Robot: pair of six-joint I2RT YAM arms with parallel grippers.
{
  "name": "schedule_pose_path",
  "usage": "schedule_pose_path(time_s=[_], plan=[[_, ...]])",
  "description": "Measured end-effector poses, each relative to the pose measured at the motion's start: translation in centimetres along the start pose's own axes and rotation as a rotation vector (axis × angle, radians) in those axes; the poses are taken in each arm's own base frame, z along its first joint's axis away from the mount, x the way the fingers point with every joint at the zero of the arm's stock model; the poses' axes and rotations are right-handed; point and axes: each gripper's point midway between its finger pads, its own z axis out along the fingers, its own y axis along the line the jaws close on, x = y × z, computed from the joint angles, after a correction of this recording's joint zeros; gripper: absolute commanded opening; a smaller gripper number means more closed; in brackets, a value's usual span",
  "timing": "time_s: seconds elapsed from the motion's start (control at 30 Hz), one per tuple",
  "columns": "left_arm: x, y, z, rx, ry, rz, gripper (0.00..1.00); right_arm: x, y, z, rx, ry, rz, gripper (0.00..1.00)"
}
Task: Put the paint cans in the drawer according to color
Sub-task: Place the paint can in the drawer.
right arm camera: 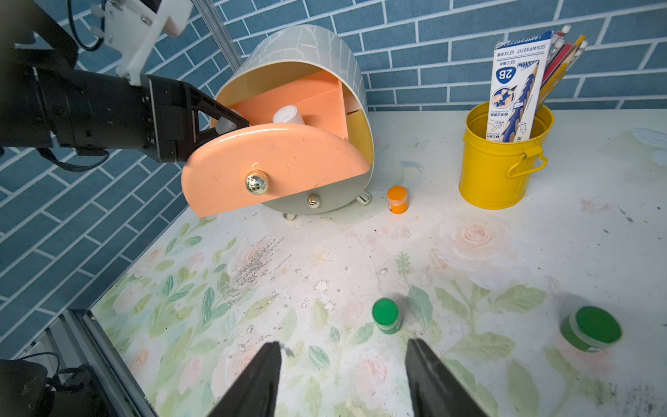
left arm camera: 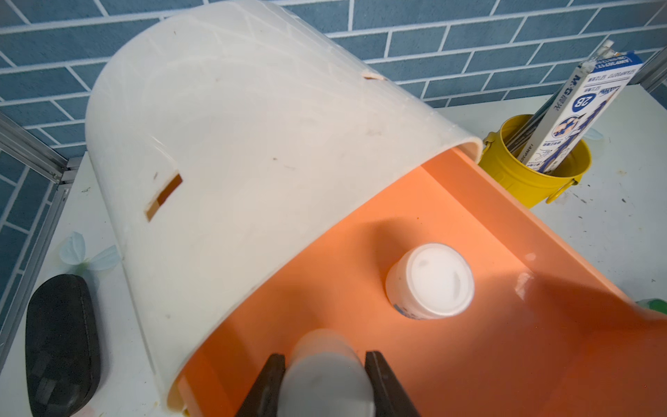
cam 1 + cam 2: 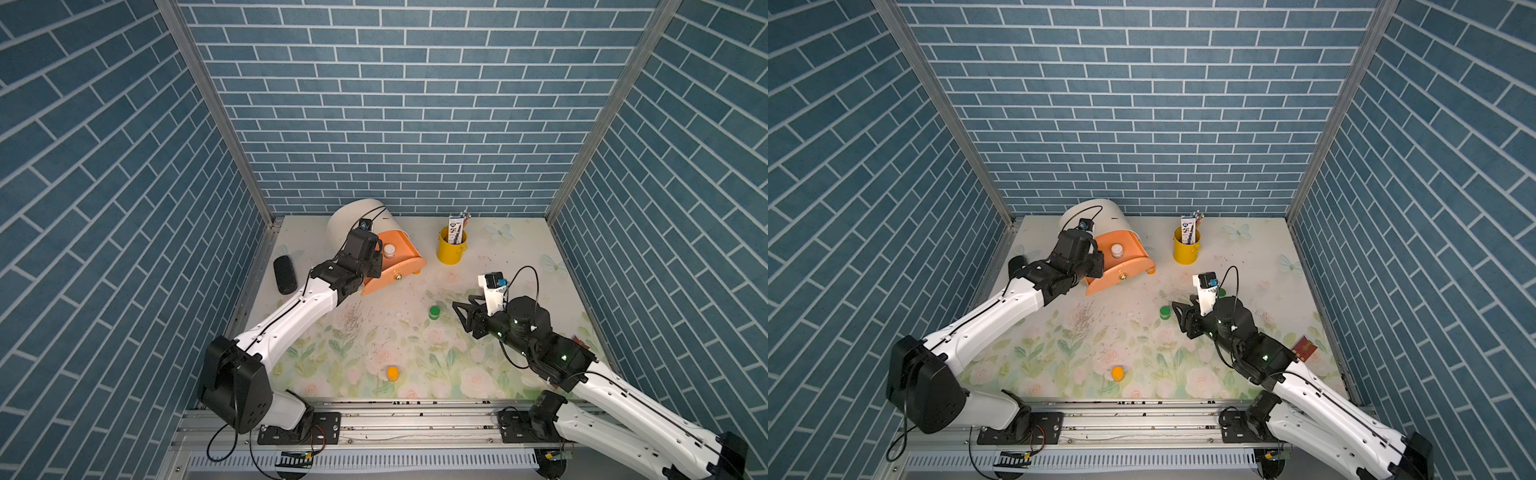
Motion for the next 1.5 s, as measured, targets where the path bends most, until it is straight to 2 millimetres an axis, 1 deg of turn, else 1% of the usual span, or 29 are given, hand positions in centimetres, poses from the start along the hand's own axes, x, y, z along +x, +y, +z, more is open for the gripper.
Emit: schedule_pose_path(time_s=[0.03, 0.1, 0.17, 0.23, 0.3, 0.53, 0.7, 0.77, 0.83, 0.93, 1.03, 1.17, 1.23, 1.3, 1.33, 1.43, 1.5], plan=[[0.0, 0.0, 0.0, 0.003, 0.0, 0.001, 0.24, 0.0, 0.0, 0.0, -0.001, -0.002, 0.0, 0.6], [0.0, -0.1, 0.1, 0.006, -0.002, 0.0, 0.3, -0.1, 0.0, -0.1, -0.001, -0.003, 0.0, 0.6], [-0.1, -0.1, 0.1, 0.01, -0.002, 0.002, 0.4, -0.1, 0.0, -0.1, -0.001, -0.002, 0.0, 0.6], [0.0, -0.2, 0.1, 0.011, -0.003, 0.002, 0.46, 0.0, 0.0, -0.1, -0.001, -0.001, 0.0, 0.6], [-0.1, -0.1, 0.1, 0.012, -0.003, 0.004, 0.5, 0.0, 0.0, -0.1, -0.001, -0.001, 0.0, 0.6], [-0.1, -0.1, 0.0, 0.013, -0.005, 0.006, 0.51, 0.1, 0.0, -0.1, 0.0, 0.002, 0.0, 0.6], [-0.9, -0.1, -0.9, 0.025, -0.028, 0.004, 0.52, 0.7, -0.2, 0.1, 0.005, 0.016, -0.001, 0.6], [-1.7, -0.1, -1.5, 0.03, -0.046, 0.001, 0.53, 1.1, -0.3, 0.2, 0.006, 0.023, -0.002, 0.6], [-3.1, -0.2, -2.3, 0.043, -0.075, -0.006, 0.55, 1.2, -0.3, 0.2, 0.001, 0.026, -0.002, 0.59], [-5.5, 0.4, -3.4, 0.054, -0.123, -0.026, 0.58, 0.9, 0.0, 0.3, -0.013, 0.014, -0.001, 0.59], [-7.9, 1.7, -4.3, 0.062, -0.165, -0.052, 0.62, 0.9, 0.3, 0.9, -0.026, 0.018, -0.002, 0.59], [-11.5, 4.8, -5.1, 0.053, -0.225, -0.1, 0.68, 1.9, 0.5, 2.5, -0.037, 0.06, -0.004, 0.59], [-13.3, 6.2, -4.9, 0.062, -0.246, -0.124, 0.72, 2.1, 0.8, 3.2, -0.049, 0.078, -0.011, 0.59], [-14.6, 7.9, -4.0, 0.065, -0.256, -0.146, 0.77, 2.0, 1.2, 3.9, -0.063, 0.083, -0.019, 0.59], [-14.8, 8.7, -3.4, 0.065, -0.248, -0.156, 0.78, 1.9, 1.5, 4.2, -0.07, 0.084, -0.021, 0.59], [-15.7, 10.2, -1.4, 0.096, -0.235, -0.191, 0.82, 1.1, 2.3, 5.1, -0.093, 0.076, -0.031, 0.59], [-16.3, 11.2, 0.3, 0.117, -0.223, -0.211, 0.87, 0.5, 3.0, 5.9, -0.107, 0.071, -0.037, 0.59]])
